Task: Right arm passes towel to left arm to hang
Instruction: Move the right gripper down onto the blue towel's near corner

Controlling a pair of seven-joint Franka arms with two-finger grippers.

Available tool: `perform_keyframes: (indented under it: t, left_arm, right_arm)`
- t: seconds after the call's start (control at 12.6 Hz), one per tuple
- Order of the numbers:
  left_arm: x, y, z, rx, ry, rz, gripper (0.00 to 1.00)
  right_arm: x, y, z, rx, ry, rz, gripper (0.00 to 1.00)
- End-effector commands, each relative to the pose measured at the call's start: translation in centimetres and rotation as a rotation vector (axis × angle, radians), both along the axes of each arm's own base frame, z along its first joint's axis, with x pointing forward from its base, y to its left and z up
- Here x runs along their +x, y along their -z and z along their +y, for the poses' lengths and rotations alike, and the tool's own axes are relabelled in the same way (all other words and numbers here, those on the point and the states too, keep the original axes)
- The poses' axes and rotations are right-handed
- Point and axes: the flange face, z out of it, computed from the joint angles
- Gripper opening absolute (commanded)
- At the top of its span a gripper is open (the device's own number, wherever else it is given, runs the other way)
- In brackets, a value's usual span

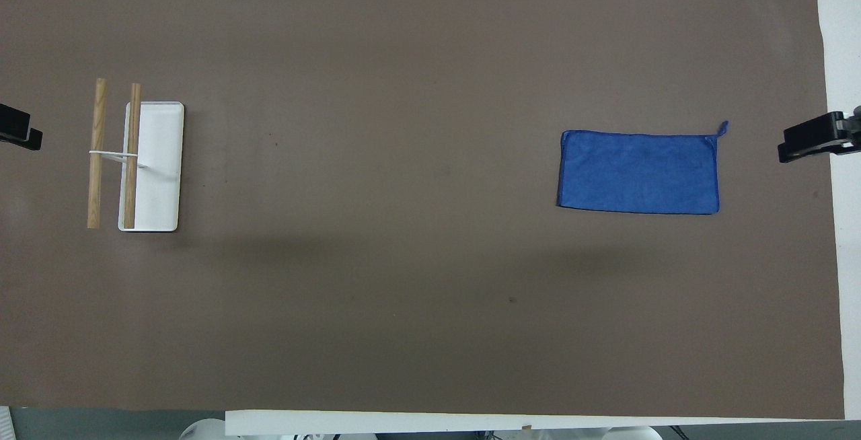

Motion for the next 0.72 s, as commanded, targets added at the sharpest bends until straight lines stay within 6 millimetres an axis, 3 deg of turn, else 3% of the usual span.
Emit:
perform_keyframes:
  t: [0.0, 0.4, 0.64]
  left_arm:
    - [-0.7, -0.4, 0.4, 0.017, -0.067, -0.003, 1.00]
    - [-0.7, -0.3, 0.4, 0.017, -0.067, -0.003, 1.00]
    - [-0.8, -0.3, 0.3, 0.017, -0.066, -0.001, 1.00]
  right_arm:
    - [0.9, 4.8, 3.8, 0.013, 0.001, -0.030, 1.00]
    - [1.5, 20.6, 5.2, 0.035, -0.026, -0.063, 1.00]
    - [0.3, 26.3, 3.7, 0.036, -0.065, -0.066, 0.98]
